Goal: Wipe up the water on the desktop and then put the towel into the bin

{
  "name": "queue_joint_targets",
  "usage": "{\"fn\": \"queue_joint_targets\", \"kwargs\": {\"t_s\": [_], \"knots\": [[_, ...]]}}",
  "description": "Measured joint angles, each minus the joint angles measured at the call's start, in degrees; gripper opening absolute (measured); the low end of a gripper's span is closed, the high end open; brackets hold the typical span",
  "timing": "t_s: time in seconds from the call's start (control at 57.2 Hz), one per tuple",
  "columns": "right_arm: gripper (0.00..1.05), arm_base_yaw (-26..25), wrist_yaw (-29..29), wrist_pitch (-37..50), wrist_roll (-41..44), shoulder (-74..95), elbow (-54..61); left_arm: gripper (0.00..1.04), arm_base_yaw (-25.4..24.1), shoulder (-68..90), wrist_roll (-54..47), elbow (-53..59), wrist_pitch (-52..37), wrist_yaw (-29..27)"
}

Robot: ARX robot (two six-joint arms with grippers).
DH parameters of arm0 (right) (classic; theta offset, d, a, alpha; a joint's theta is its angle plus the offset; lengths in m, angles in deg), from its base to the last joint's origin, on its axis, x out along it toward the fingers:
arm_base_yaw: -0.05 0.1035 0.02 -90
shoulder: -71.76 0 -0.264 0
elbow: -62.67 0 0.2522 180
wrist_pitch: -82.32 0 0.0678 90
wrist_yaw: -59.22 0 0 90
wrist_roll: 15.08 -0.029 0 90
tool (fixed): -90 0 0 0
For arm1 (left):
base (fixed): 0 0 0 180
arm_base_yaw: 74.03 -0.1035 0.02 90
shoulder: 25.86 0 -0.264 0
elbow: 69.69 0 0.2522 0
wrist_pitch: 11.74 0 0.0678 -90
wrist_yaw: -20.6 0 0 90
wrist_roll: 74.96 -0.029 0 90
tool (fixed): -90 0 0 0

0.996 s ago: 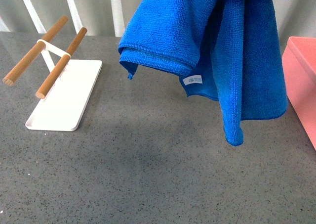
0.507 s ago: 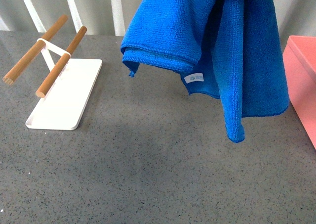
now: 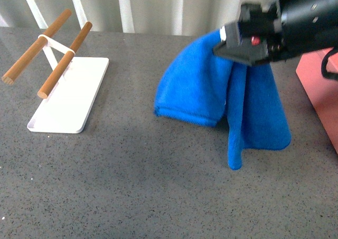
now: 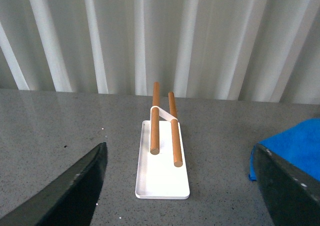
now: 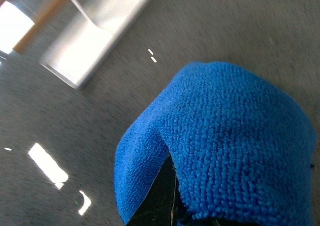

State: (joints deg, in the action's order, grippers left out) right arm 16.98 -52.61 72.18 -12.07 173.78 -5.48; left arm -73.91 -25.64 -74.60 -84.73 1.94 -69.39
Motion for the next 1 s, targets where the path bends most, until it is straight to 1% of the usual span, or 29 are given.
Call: {"fn": "queue_joint_targets", "kwargs": {"t_s": [0.017, 0.052, 0.122, 0.245, 0.402, 0.629, 0.996], "knots": [[0.03, 0.02, 1.77, -1.68, 0.52, 1.33, -0.59, 0.93, 0.00, -0.02, 0.00, 0.00, 0.00, -0.02], [0.03, 0.02, 6.08, -5.53, 2.16, 4.83, -1.75, 1.00, 0.00, -0.02, -0.09, 0.00, 0.00, -0.02], [0.03, -0.04, 10.43, -8.26, 3.96, 9.27, -2.25, 0.97, 0.00, 0.00, -0.11, 0.00, 0.00, 0.00], [0.03, -0.61, 16.52, -12.22, 6.99, 16.68, -4.20, 0.98, 0.00, -0.02, -0.11, 0.00, 0.00, 0.00], [0.03, -1.38, 19.71, -15.37, 10.56, 21.40, -9.33, 0.98, 0.00, 0.00, -0.11, 0.00, 0.00, 0.00], [0.03, -1.70, 23.69, -20.02, 13.55, 26.95, -17.94, 0.98, 0.00, -0.02, -0.11, 0.00, 0.00, -0.02], [0.03, -1.77, 30.40, -25.20, 15.17, 35.67, -35.04, 0.98, 0.00, -0.02, -0.11, 0.00, 0.00, -0.02]]}}
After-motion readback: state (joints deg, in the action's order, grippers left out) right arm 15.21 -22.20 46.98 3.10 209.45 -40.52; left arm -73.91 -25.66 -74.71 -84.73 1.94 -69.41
